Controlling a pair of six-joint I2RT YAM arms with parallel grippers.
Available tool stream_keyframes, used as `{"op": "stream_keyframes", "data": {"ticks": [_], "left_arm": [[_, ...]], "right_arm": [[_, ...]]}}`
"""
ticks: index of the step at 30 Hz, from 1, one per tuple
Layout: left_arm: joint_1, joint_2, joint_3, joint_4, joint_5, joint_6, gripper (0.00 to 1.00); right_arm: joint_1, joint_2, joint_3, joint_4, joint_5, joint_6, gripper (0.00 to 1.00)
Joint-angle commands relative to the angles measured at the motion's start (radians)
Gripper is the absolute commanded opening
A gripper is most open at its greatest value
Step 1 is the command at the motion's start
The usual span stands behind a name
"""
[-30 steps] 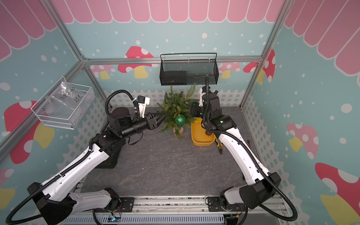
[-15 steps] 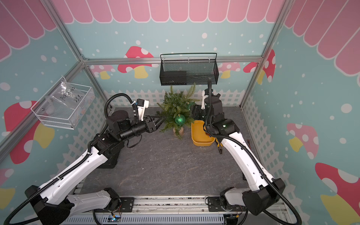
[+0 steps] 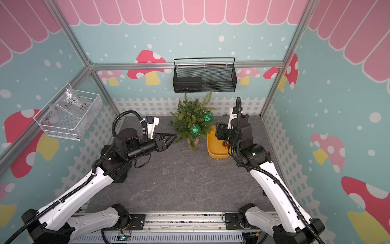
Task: Decorate the small christmas tree with ornaments
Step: Hang an ornament on the christmas tree.
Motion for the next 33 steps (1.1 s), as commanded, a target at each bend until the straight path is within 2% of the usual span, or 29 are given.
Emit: {"op": "stream_keyframes", "data": {"ticks": [1, 4, 9, 16, 26, 33], "left_arm": [[0.006, -0.033, -0.048, -0.011, -0.002, -0.018, 0.53], [0.008, -0.059, -0.1, -0.008, -0.011, -0.027, 0.54], [0.006, -0.099, -0.211, 0.021, -0.021, -0.058, 0.54], [0.008, -0.14, -0.383, 0.099, -0.033, -0.133, 0.54], [0.007, -0.172, -0.484, 0.13, -0.048, -0.17, 0.54], [0.007, -0.17, -0.493, 0.133, -0.052, -0.17, 0.54]], "right_arm": [[-0.011, -0.036, -0.05, 0.0, 0.073, -0.003, 0.64], [-0.035, -0.053, -0.112, -0.001, 0.103, 0.022, 0.64], [-0.1, -0.042, -0.232, 0.027, 0.066, 0.04, 0.62], [-0.147, 0.045, -0.341, 0.108, 0.031, 0.043, 0.6], [-0.185, 0.267, -0.353, 0.25, -0.013, 0.058, 0.58], [-0.196, 0.421, -0.285, 0.267, 0.064, 0.058, 0.59]]}}
